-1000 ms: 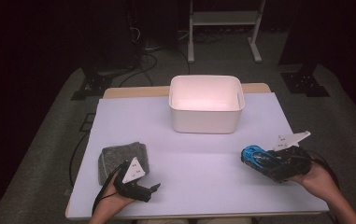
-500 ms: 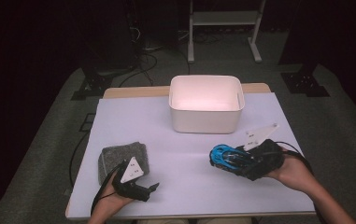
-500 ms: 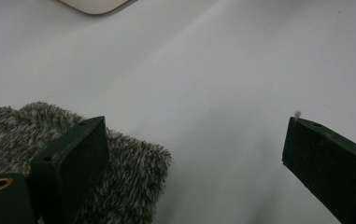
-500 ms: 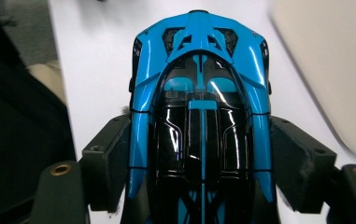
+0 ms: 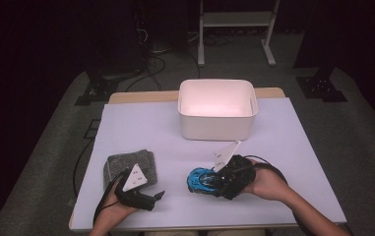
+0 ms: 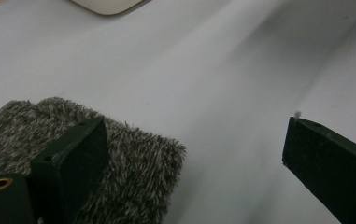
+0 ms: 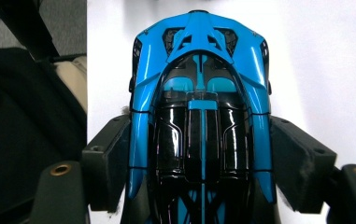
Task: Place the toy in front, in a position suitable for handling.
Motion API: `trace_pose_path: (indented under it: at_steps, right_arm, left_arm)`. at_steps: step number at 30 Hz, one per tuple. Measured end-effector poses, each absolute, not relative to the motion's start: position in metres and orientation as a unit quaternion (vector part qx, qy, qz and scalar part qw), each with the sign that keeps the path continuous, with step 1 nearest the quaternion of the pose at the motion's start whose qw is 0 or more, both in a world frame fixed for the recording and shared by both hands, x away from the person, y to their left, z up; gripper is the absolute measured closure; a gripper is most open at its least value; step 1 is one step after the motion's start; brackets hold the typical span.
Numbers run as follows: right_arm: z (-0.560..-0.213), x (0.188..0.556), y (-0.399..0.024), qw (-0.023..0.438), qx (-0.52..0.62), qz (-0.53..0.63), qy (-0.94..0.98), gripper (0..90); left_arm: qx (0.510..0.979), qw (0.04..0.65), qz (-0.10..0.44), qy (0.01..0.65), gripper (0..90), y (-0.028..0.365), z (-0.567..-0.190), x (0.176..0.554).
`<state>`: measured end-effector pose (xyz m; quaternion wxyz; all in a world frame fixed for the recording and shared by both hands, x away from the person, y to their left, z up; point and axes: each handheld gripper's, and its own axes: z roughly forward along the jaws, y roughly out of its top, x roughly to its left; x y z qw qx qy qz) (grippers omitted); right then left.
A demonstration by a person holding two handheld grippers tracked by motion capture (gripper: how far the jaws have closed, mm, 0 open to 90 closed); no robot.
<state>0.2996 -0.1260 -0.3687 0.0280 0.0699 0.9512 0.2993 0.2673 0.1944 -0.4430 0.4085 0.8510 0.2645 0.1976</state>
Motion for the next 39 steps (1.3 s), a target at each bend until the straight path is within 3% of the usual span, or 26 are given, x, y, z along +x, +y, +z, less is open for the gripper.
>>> trace_pose_path:
  at_steps: [19, 39]
  right_arm:
    - [-0.436, 0.310, -0.093, 0.006, 0.036, 0.258, 0.965, 27.0]
    - [-0.437, 0.312, -0.102, 0.005, 0.022, 0.268, 0.963, 25.3]
  left_arm:
    - [0.848, 0.409, 0.200, 0.272, 6.8, 0.201, -0.442, 0.269]
    - [0.849, 0.405, 0.198, 0.276, 6.9, 0.202, -0.441, 0.270]
